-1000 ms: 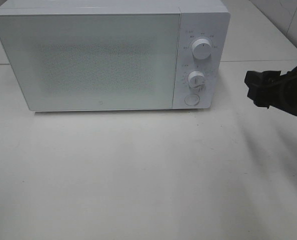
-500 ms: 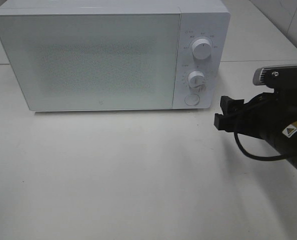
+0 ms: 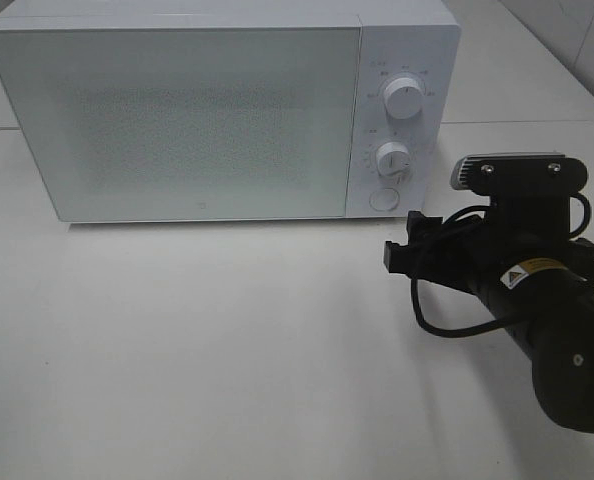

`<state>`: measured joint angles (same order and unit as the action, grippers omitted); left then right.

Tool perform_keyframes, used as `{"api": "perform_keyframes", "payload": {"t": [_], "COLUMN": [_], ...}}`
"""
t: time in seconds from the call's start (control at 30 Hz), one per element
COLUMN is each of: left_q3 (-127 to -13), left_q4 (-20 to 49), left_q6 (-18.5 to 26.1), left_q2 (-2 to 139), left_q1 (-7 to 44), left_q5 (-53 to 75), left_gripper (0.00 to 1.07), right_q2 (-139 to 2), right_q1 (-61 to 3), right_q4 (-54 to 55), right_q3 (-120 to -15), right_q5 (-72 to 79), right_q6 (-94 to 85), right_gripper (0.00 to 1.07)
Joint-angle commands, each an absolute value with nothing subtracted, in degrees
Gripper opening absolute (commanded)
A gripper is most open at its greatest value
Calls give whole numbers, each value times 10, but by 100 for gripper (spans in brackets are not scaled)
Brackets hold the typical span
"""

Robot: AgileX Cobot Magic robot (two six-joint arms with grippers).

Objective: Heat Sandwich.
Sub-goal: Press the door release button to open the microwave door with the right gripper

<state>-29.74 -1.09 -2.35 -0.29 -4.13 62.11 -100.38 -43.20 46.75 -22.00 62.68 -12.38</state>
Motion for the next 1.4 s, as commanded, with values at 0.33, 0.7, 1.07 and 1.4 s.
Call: {"api": "perform_keyframes", "payload": {"t": [0.33,0.7,1.07,1.4], "left_q3": [-296,-296,-296,-296], "left_q4": [-8,-8,-8,-8], "left_q6": [-23,-23,-23,-23], "left_q2": [-12,-12,-12,-12], "left_q1": [-44,-44,-44,-44], "left_q5": [613,613,613,613], "left_gripper": [98,98,98,98], "right_q2": [-1021,-1021,-1021,-1021], "right_q1": [-448,-448,-448,-448], "right_q4": [481,481,480,480], "right_q3": [-244,-243,-243,-243], "right_q5": [616,619,619,615], "right_q6": [-132,91,531,711], "right_gripper": [76,76,70,43]}}
